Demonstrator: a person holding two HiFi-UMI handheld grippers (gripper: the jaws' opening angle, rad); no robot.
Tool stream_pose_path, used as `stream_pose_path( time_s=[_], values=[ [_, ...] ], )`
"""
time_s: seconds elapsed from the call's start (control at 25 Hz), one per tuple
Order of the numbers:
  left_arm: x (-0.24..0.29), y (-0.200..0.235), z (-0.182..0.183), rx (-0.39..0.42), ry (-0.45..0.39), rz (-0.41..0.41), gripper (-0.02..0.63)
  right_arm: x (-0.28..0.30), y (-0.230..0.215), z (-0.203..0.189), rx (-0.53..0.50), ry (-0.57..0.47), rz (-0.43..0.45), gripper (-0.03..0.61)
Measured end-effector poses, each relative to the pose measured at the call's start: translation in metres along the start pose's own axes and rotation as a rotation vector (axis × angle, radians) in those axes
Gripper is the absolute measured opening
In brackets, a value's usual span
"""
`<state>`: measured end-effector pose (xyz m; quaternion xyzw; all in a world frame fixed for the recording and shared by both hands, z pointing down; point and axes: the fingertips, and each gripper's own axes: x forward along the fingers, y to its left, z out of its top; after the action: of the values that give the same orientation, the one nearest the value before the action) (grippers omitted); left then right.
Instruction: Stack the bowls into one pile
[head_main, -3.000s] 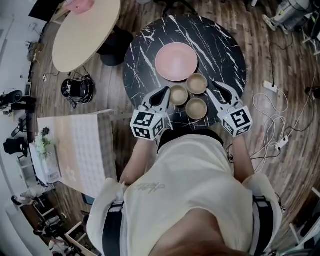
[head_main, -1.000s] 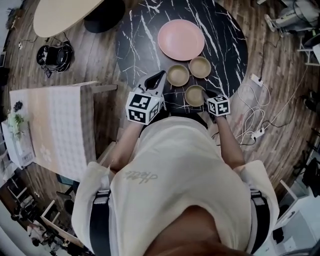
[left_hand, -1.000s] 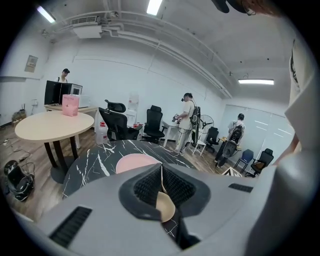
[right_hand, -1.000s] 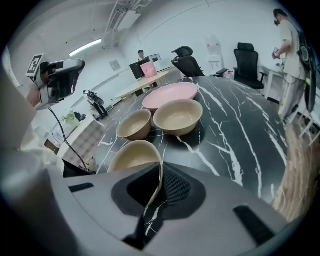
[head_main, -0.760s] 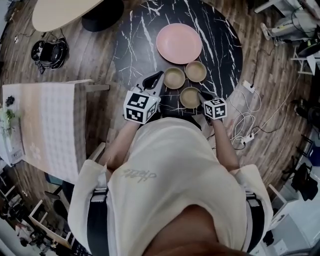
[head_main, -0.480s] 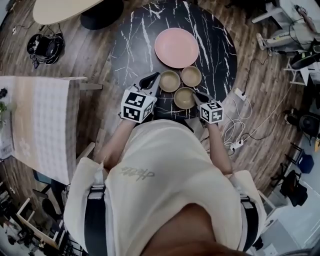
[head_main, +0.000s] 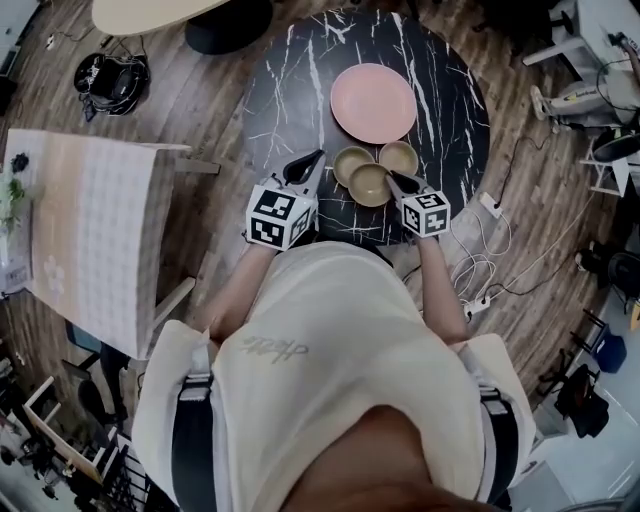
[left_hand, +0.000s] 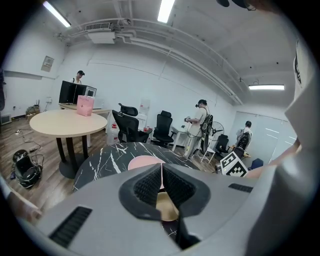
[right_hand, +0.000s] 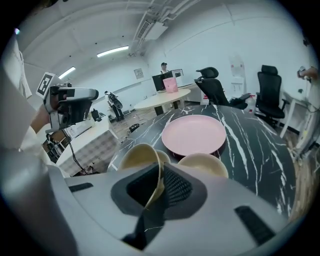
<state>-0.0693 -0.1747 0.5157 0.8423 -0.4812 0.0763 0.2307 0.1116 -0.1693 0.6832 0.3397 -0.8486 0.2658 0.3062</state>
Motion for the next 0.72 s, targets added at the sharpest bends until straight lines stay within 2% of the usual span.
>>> stream_pose_path(
  time_s=[0.4, 0.72],
  values=[
    [-0.014, 0.014, -0.002, -0.016, -0.001, 0.063, 0.021, 0.034, 0.004, 0.019, -0.039, 0.014, 0.042, 0.041],
    [-0.028, 0.026, -0.012, -0.032, 0.015, 0.118, 0.021, 0.062, 0.001, 0.012, -0.04, 0.058, 0.076, 0.046]
  ],
)
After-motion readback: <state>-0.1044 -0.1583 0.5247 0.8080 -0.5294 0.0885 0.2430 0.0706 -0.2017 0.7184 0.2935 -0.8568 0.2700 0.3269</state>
